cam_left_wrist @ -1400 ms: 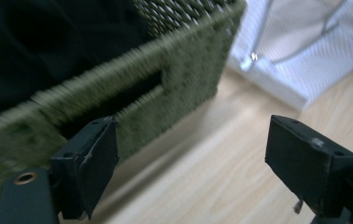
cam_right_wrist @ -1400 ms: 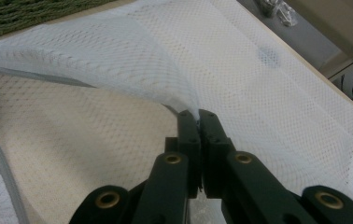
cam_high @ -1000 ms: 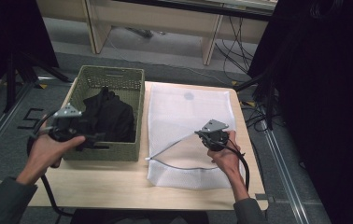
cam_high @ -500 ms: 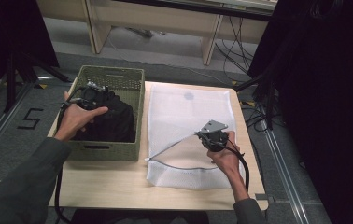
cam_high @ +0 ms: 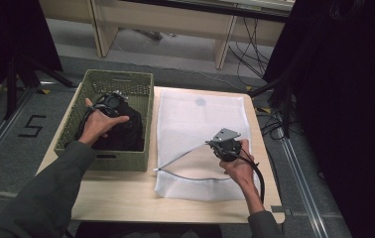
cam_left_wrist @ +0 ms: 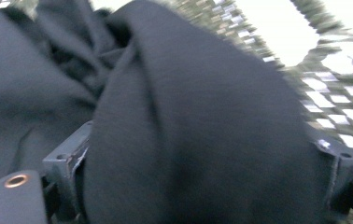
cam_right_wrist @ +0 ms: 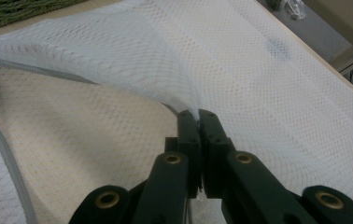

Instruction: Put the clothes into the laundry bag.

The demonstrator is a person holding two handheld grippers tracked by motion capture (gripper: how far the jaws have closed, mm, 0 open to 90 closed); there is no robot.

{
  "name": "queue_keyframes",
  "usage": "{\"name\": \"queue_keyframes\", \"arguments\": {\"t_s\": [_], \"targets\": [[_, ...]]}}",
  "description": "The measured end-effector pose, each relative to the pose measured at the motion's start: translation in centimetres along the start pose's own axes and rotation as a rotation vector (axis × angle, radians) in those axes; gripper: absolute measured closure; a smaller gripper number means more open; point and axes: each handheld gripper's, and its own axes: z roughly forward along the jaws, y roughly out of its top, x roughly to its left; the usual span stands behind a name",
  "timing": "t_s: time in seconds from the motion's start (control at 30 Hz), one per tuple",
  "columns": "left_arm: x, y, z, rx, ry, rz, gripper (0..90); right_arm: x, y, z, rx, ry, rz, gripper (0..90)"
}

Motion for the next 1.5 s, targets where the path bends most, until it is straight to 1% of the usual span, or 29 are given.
{"name": "queue_keyframes", "arguments": {"t_s": [0.03, 0.1, 0.13, 0.17, 0.2, 0.23, 0.27, 0.33, 0.37, 0.4, 0.43, 0.47, 0.5, 0.53, 0.57, 0.63, 0.7, 0.77, 0.8, 0.87, 0.93, 1.0, 1.03, 1.07, 1.13, 1.2, 1.33, 1.43, 1.5], "targets": [[0.3, 0.0, 0.4, 0.011, 0.013, -0.013, 13.7, 0.0, 0.0, 0.0, 0.002, -0.002, 0.001, 89.4], [0.7, -0.1, 1.0, 0.017, 0.056, -0.015, 13.8, 0.0, 0.0, 0.0, -0.002, -0.003, 0.005, 89.4], [1.1, -0.2, 1.3, 0.033, 0.073, -0.016, 13.6, -0.1, 0.0, 0.0, -0.004, -0.002, 0.003, 89.4], [1.5, -0.3, 1.5, 0.039, 0.073, -0.027, 12.6, -0.1, -0.1, 0.0, -0.006, -0.006, 0.005, 89.4], [1.7, -0.4, 1.8, 0.041, 0.065, -0.064, 11.8, -0.1, -0.1, 0.0, -0.007, -0.006, 0.005, 89.4], [2.0, -0.4, 2.1, 0.056, 0.061, -0.074, 9.4, -0.1, -0.1, 0.0, -0.005, -0.003, 0.003, 89.4], [1.9, -0.5, 2.6, 0.046, 0.042, -0.082, 5.9, 0.0, -0.1, 0.1, -0.005, -0.01, 0.002, 89.4], [1.4, -0.7, 3.0, 0.064, 0.003, -0.131, 2.8, 0.0, -0.1, 0.1, 0.0, -0.009, 0.0, 89.4], [1.6, -0.6, 3.1, 0.066, 0.018, -0.072, 0.4, 0.0, -0.1, 0.1, -0.004, -0.009, 0.002, 89.4], [1.4, -0.6, 3.2, 0.069, 0.028, -0.065, 0.0, -0.1, -0.1, 0.1, -0.005, -0.01, 0.003, 89.4], [1.3, -0.7, 3.3, 0.068, 0.028, -0.058, 0.0, -0.2, -0.1, 0.0, 0.007, 0.004, 0.004, 89.4], [1.3, -0.8, 3.3, 0.064, 0.026, -0.064, 0.0, -0.2, -0.1, 0.0, 0.004, -0.002, -0.001, 89.4], [1.5, -0.9, 3.5, 0.047, 0.021, -0.066, 0.0, -0.2, -0.1, 0.0, -0.004, -0.007, -0.01, 89.4], [1.7, -1.0, 3.5, 0.053, 0.019, -0.065, 0.0, 0.0, -0.1, 0.1, 0.001, -0.004, 0.005, 89.3], [1.8, -1.1, 3.6, 0.057, 0.022, -0.063, 0.0, 0.0, -0.1, 0.1, -0.003, -0.009, 0.001, 89.4], [1.8, -1.4, 4.2, 0.066, 0.058, -0.038, 0.0, 0.0, 0.0, 0.0, 0.007, 0.0, 0.003, 89.4], [1.9, -1.8, 4.6, 0.052, 0.051, -0.037, 0.0, 0.0, 0.0, 0.0, 0.005, 0.001, 0.0, 89.3], [2.3, -2.2, 4.9, 0.034, 0.027, -0.053, 0.3, 0.0, -0.1, 0.0, 0.001, 0.001, 0.0, 89.3], [2.5, -2.4, 4.9, 0.03, 0.022, -0.061, 3.3, 0.0, -0.1, 0.0, 0.001, 0.001, 0.0, 89.3], [2.5, -2.4, 4.8, 0.035, 0.024, -0.041, 18.3, 0.0, -0.1, 0.0, 0.009, 0.003, -0.001, 89.4], [2.4, -2.4, 4.5, 0.037, 0.037, 0.007, 37.9, 0.0, -0.1, -0.1, 0.008, 0.002, -0.002, 89.3], [2.4, -2.3, 4.3, 0.042, 0.033, 0.023, 48.1, 0.1, -0.1, 0.0, 0.001, -0.003, 0.004, 89.4], [2.3, -2.2, 4.2, 0.043, 0.032, 0.023, 50.8, 0.0, -0.1, 0.0, -0.001, -0.005, 0.003, 89.3], [2.3, -2.2, 4.1, 0.039, 0.029, 0.017, 53.4, 0.0, -0.1, 0.0, -0.001, -0.006, 0.004, 89.4], [2.2, -2.0, 3.6, 0.042, 0.024, 0.031, 56.9, 0.0, -0.2, 0.0, -0.002, -0.008, 0.004, 89.4], [2.1, -1.7, 2.7, 0.012, 0.017, 0.038, 59.1, -0.2, -0.1, -0.1, 0.009, 0.002, 0.001, 89.4], [1.7, -1.1, 0.4, -0.037, -0.015, 0.078, 60.4, -0.1, -0.2, -0.1, -0.007, -0.007, 0.005, 89.4], [1.4, -0.6, -1.8, -0.079, -0.034, 0.089, 60.7, -0.3, -0.1, -0.2, 0.006, 0.008, 0.009, 89.4], [1.3, -0.3, -3.4, -0.106, -0.047, 0.102, 60.7, -0.2, -0.2, -0.2, 0.003, 0.004, 0.003, 89.4]]}}
